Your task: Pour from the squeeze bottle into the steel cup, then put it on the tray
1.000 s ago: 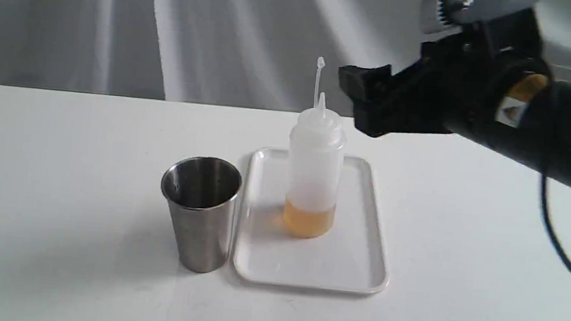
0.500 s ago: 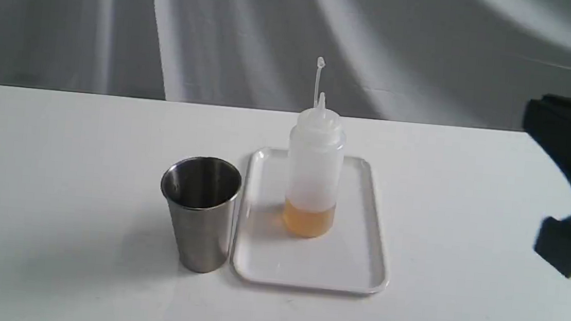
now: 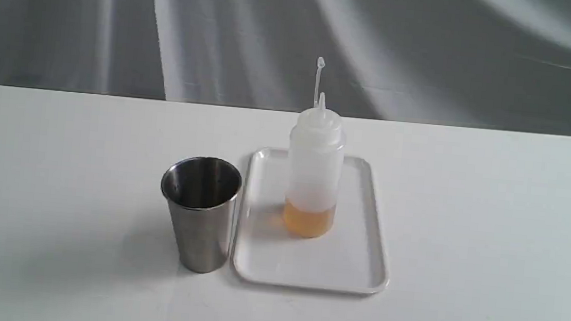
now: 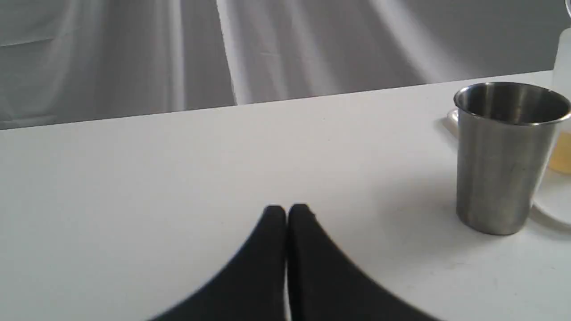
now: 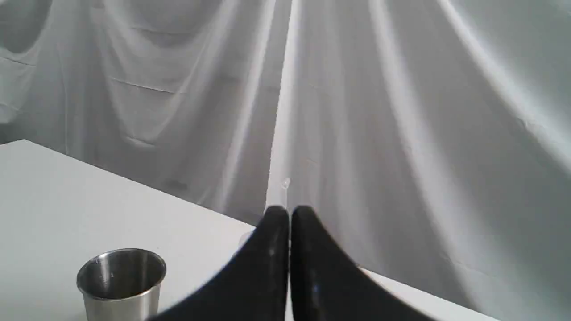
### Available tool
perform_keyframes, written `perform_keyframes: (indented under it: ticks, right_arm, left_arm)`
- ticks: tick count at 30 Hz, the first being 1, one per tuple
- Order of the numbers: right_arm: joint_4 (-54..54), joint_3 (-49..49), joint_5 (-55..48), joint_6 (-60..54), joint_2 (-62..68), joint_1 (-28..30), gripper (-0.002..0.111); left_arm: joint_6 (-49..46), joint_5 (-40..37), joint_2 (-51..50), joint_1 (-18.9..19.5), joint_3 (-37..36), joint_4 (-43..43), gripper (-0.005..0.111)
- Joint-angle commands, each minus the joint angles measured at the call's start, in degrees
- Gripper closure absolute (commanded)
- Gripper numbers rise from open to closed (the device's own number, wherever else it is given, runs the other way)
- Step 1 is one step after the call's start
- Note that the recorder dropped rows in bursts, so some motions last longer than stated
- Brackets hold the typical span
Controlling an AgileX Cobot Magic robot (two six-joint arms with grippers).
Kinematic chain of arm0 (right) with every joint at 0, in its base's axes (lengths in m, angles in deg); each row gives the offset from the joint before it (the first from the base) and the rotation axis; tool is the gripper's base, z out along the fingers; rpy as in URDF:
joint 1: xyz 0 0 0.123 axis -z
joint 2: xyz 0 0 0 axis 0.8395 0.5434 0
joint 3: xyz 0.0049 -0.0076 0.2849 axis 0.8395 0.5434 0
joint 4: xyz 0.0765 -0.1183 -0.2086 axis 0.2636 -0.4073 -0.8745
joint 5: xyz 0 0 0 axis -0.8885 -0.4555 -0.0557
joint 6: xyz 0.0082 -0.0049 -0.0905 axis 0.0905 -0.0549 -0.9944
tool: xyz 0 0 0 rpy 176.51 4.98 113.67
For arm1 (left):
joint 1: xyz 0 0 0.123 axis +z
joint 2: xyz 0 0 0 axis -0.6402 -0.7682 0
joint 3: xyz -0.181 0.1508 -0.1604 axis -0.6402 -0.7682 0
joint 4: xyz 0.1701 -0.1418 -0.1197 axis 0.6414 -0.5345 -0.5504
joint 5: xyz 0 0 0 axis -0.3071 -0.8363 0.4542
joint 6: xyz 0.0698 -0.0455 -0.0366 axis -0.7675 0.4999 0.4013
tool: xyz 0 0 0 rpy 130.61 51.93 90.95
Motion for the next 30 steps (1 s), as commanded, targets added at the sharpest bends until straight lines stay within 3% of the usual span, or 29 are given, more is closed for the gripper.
perform_keyframes:
  ticks: [1, 13, 30]
  right_arm:
    - [0.50, 0.48, -0.38, -0.27, -0.25, 0.17, 0.108]
    - [0.50, 3.98, -0.15, -0.51, -4.73, 1.08, 0.108]
    - [0.50, 17.68, 1.77, -0.40, -21.02, 21.07, 0.108]
  left_arm:
    - [0.27, 0.39, 0.15, -0.33, -0.25, -0.04, 0.107]
    - [0.16, 0.39, 0.15, -0.33, -0.25, -0.04, 0.107]
    - [0.27, 0.39, 0.15, -0.33, -0.25, -0.04, 0.107]
